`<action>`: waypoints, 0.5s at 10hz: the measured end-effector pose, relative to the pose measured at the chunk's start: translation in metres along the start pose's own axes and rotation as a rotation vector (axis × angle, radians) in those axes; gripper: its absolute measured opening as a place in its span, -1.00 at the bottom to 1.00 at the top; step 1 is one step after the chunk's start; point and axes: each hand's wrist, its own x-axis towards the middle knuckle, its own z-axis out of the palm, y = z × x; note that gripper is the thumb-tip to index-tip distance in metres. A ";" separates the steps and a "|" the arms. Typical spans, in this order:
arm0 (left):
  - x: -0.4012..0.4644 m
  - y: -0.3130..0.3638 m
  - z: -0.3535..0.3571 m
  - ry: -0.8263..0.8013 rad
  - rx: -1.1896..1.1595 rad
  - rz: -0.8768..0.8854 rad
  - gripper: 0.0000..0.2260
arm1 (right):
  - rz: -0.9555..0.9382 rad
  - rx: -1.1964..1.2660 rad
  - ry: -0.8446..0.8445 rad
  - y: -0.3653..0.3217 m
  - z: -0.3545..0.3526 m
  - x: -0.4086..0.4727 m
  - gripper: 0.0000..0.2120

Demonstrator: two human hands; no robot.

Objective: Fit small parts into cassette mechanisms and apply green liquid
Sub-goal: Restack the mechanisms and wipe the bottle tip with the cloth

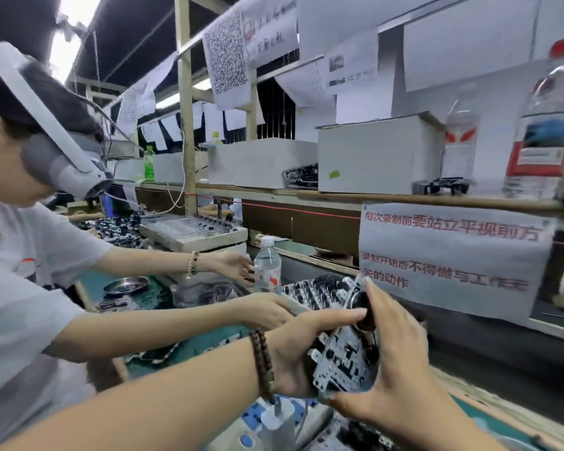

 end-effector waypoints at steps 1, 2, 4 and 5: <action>0.001 0.007 0.015 0.079 -0.097 -0.011 -0.81 | 0.038 -0.015 -0.017 0.004 -0.010 -0.008 0.14; 0.005 0.005 0.019 0.094 -0.051 -0.037 -0.90 | 0.090 -0.016 -0.037 0.007 -0.016 -0.016 0.12; 0.023 -0.004 0.020 0.074 0.129 0.017 -0.86 | 0.171 0.037 -0.066 0.013 -0.015 -0.027 0.10; 0.037 -0.011 0.017 0.062 0.158 -0.007 -0.82 | 0.221 0.013 -0.060 0.019 -0.013 -0.026 0.08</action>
